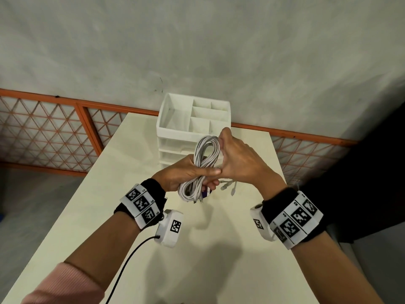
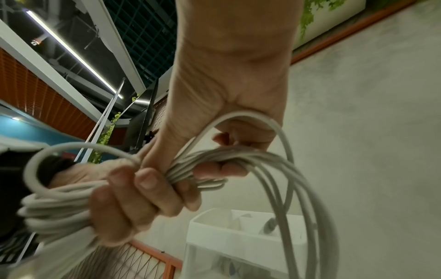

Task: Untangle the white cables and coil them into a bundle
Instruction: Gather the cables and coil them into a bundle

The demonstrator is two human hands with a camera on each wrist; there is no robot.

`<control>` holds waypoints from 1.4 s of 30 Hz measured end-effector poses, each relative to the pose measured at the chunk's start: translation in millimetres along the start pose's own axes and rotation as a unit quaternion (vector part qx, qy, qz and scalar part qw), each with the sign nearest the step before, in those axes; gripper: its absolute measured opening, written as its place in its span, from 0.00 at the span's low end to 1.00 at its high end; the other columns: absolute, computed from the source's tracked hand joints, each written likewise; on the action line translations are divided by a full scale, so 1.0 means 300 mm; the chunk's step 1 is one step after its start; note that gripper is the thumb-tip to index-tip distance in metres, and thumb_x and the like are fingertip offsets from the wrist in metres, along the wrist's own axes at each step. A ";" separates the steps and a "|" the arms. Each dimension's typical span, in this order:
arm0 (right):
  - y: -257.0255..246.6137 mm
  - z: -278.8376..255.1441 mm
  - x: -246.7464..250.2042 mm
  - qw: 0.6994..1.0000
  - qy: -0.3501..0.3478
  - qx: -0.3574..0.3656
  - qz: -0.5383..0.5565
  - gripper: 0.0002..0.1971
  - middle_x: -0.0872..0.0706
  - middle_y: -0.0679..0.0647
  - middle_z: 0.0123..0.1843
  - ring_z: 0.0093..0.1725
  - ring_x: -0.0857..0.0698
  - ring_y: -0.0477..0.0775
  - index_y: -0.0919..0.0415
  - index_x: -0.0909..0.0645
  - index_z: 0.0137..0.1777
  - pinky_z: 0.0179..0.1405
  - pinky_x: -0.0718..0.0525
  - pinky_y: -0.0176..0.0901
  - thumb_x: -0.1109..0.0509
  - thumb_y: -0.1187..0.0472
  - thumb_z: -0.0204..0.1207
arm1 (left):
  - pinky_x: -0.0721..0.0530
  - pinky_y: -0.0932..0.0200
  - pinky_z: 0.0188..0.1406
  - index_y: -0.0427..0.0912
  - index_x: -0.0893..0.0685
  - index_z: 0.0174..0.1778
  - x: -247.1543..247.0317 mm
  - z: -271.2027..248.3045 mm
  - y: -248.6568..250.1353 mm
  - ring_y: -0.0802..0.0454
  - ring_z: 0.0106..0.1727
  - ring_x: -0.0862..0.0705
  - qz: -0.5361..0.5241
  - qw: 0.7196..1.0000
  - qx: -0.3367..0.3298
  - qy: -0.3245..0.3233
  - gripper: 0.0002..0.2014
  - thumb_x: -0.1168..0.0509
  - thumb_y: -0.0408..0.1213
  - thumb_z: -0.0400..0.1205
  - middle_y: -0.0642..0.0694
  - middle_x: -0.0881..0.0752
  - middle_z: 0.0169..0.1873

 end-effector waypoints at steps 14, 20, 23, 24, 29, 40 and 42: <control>0.275 -0.037 0.006 0.924 -0.040 -0.006 0.379 0.09 0.13 0.57 0.51 0.52 0.13 0.51 0.63 0.22 0.52 0.58 0.18 0.40 0.27 0.70 0.74 | 0.32 0.64 0.21 0.44 0.27 0.27 0.046 -0.021 -0.069 0.57 0.17 0.37 -0.042 0.999 -0.022 -0.010 0.15 0.32 0.31 0.77 0.53 0.29 0.16; 0.248 -0.034 -0.063 0.935 -0.044 0.003 0.353 0.04 0.16 0.54 0.41 0.44 0.16 0.46 0.61 0.21 0.44 0.49 0.20 0.30 0.28 0.68 0.75 | 0.35 0.64 0.21 0.49 0.23 0.21 0.035 -0.014 -0.062 0.59 0.16 0.37 -0.014 1.000 -0.014 -0.011 0.20 0.34 0.28 0.80 0.54 0.28 0.16; 0.247 -0.028 -0.039 0.937 0.026 0.021 0.347 0.07 0.22 0.51 0.37 0.39 0.21 0.47 0.62 0.25 0.41 0.45 0.21 0.30 0.29 0.68 0.76 | 0.33 0.65 0.19 0.45 0.24 0.23 0.040 -0.018 -0.060 0.58 0.16 0.37 0.003 1.000 -0.002 -0.008 0.19 0.34 0.29 0.80 0.53 0.28 0.17; 0.246 -0.024 -0.030 0.941 0.046 0.031 0.333 0.07 0.24 0.50 0.37 0.38 0.23 0.46 0.62 0.25 0.41 0.45 0.21 0.31 0.29 0.68 0.76 | 0.32 0.64 0.19 0.44 0.25 0.23 0.039 -0.019 -0.059 0.58 0.16 0.37 0.012 1.000 0.006 -0.006 0.19 0.34 0.29 0.80 0.53 0.28 0.16; 0.248 -0.022 -0.049 0.961 0.067 0.022 0.266 0.10 0.26 0.48 0.28 0.30 0.30 0.46 0.62 0.26 0.38 0.34 0.29 0.35 0.29 0.60 0.77 | 0.31 0.65 0.19 0.42 0.24 0.25 0.050 -0.017 -0.065 0.58 0.16 0.35 0.032 0.999 0.033 0.000 0.16 0.32 0.30 0.79 0.50 0.27 0.18; 0.318 -0.040 -0.141 0.995 -0.004 -0.080 0.060 0.33 0.19 0.48 0.17 0.22 0.22 0.40 0.72 0.20 0.30 0.30 0.30 0.27 0.37 0.38 0.76 | 0.28 0.65 0.18 0.45 0.17 0.25 0.067 -0.014 -0.099 0.57 0.17 0.31 0.086 0.993 0.076 0.008 0.15 0.30 0.30 0.78 0.46 0.24 0.22; 0.334 -0.040 -0.158 0.993 -0.030 -0.080 0.087 0.28 0.12 0.55 0.30 0.29 0.18 0.44 0.69 0.24 0.36 0.35 0.26 0.32 0.35 0.39 0.76 | 0.28 0.65 0.18 0.45 0.18 0.26 0.070 -0.017 -0.102 0.56 0.17 0.31 0.092 0.993 0.074 0.011 0.14 0.30 0.30 0.78 0.45 0.24 0.22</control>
Point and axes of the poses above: each hand's wrist, its own z-axis towards the middle knuckle, its own x-axis out of the back of the hand, y = z × x, the point moved 3 cm from there along z, towards the middle knuckle
